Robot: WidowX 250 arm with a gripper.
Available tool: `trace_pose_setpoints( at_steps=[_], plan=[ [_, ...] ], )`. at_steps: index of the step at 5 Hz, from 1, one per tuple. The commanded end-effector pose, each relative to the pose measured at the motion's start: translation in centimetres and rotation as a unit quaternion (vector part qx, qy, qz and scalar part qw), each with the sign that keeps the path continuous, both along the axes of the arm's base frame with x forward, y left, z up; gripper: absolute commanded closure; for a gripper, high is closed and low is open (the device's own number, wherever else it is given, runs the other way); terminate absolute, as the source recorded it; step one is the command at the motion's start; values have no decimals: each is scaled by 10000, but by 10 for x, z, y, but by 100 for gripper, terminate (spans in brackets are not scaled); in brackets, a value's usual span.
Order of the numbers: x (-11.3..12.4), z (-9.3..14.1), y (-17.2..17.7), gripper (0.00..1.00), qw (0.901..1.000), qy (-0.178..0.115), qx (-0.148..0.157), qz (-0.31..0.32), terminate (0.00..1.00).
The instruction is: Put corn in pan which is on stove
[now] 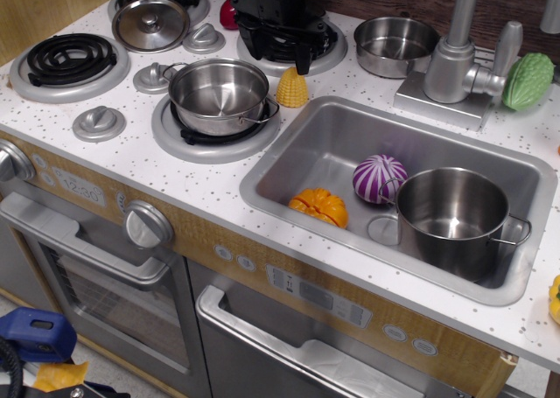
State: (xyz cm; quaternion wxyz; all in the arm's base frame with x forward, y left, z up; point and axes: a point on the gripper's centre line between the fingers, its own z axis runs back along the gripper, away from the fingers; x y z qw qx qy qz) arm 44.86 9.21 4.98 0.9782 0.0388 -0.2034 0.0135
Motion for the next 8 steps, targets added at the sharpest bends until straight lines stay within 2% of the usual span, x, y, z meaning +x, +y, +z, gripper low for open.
trace_pose_setpoints(
  at_steps=[1,4,5,6,8],
  plan=[
    [0,0,0,0,10000,0,0,0,0],
    [11,-19,4,0,9987,-321,-200,-329,0],
    [17,-23,8,100,9982,-353,-271,-403,0],
    [25,-14,14,100,9980,-237,-164,-557,0],
    [16,32,26,100,9976,182,237,-625,0]
  ],
)
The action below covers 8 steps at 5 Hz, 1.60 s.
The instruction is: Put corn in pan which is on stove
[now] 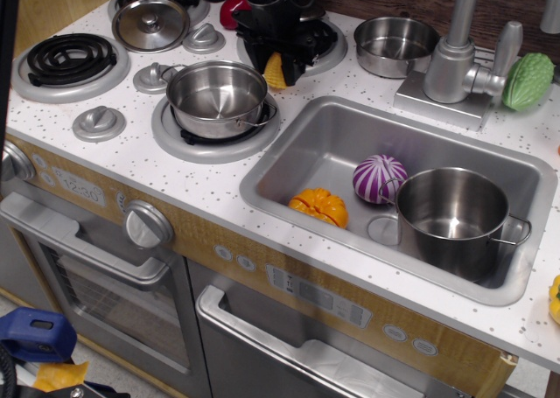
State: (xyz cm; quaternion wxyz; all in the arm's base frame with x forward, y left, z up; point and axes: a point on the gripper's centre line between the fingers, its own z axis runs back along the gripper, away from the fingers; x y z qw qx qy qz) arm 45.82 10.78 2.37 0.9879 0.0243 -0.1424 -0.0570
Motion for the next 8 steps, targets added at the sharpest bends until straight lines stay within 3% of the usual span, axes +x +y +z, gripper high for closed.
trace_pose_setpoints(
  at_steps=[1,3,5,7,8],
  plan=[
    [-1,74,18,100,9987,-354,369,41,0],
    [-17,98,16,100,9960,-290,818,199,0],
    [-38,96,23,100,9944,-391,926,338,0],
    [-57,101,22,100,9944,-175,882,554,0],
    [-64,96,27,0,9954,-126,796,514,0]
  ],
)
